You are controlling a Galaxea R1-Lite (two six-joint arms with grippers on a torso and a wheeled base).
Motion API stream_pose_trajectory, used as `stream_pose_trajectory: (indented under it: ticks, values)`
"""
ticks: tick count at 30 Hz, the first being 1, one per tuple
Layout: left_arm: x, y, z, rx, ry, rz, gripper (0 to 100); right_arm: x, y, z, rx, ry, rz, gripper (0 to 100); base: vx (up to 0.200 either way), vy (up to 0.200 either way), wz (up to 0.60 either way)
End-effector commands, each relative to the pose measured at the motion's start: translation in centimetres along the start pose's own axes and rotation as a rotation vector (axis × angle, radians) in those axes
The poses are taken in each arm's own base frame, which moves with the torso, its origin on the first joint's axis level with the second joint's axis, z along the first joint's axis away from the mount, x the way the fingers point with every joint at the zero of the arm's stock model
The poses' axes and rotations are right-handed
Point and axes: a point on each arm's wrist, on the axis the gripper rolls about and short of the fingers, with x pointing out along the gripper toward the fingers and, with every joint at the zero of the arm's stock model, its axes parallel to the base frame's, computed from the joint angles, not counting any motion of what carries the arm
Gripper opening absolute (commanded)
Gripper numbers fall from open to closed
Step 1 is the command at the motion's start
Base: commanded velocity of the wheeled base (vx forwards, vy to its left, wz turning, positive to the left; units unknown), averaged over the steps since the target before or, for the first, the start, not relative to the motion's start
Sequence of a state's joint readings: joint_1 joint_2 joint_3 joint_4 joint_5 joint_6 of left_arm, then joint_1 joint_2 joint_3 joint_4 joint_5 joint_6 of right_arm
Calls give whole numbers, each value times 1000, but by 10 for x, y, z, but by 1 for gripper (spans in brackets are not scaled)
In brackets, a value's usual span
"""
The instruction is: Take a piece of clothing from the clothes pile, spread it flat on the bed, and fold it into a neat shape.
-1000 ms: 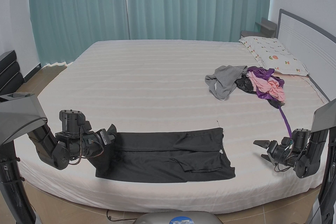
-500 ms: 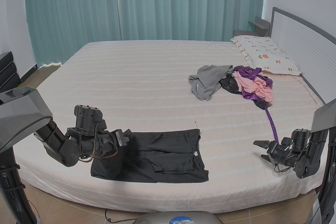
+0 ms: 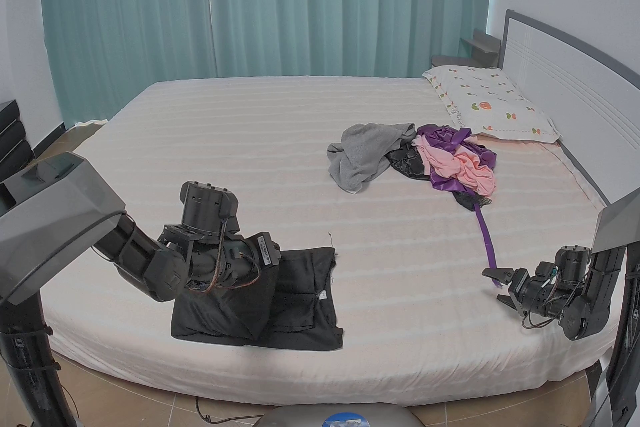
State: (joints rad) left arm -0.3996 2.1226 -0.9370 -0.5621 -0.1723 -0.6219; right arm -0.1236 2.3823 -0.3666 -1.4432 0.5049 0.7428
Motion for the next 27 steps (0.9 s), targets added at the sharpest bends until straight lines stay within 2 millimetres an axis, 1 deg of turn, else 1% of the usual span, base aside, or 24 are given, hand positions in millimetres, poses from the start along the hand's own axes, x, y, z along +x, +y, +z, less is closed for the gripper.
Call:
stream_pose_trajectory:
  ticks: [1,5,6,7,9,12,13,14,19,22,25,27]
  values:
    - [21,-4,-9,0,39,9,0,0,0,0,0,1,0,100,0,0,0]
    - [33,-6,-14,6,50,41,0,0,0,0,0,1,0,100,0,0,0]
    - [39,-7,-16,12,36,61,0,0,0,0,0,1,0,100,0,0,0]
    - [39,-7,-16,12,36,61,0,0,0,0,0,1,0,100,0,0,0]
    - [47,-12,-18,12,10,89,0,0,0,-1,1,2,-1,100,0,0,0]
    - [49,-17,-19,-12,9,83,0,0,0,-1,1,2,-1,100,0,0,0]
    - [49,-17,-19,-12,9,83,100,0,0,-1,1,2,-1,100,0,0,0]
    - [50,-24,-20,-34,22,81,100,0,0,-1,1,2,-1,100,0,0,0]
    - [47,-28,-18,-58,20,75,100,1,0,-1,0,3,-1,100,0,0,0]
    - [41,-32,-14,-78,6,64,100,0,0,-1,-1,4,-2,100,0,0,0]
    - [31,-39,-6,-106,-23,43,100,0,0,-1,-1,4,-2,100,0,0,0]
    - [18,-42,1,-135,-44,28,100,0,0,-1,-3,4,-2,100,0,0,0]
